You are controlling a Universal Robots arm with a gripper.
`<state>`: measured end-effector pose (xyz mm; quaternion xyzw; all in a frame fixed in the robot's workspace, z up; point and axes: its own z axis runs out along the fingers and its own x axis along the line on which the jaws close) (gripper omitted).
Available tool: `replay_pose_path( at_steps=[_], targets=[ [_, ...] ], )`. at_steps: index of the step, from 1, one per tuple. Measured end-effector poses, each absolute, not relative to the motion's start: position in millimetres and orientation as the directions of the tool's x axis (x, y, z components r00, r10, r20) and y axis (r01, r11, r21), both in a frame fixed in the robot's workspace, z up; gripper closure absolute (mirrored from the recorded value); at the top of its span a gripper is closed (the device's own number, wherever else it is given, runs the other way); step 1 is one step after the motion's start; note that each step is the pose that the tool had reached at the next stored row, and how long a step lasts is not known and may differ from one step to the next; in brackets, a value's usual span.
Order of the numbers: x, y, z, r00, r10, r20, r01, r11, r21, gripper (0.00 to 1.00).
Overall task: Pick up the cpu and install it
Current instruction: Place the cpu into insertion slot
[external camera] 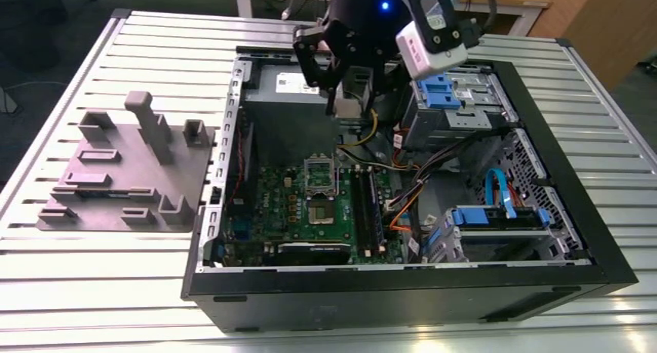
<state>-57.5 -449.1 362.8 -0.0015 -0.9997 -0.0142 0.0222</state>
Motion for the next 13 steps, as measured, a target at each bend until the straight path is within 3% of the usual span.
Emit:
replay_pose_path(
  at_steps=[13],
  targets=[
    [-60,-466,339,-0.999,0.013,0.044,0.014,0.999,0.028,0.53]
  ],
)
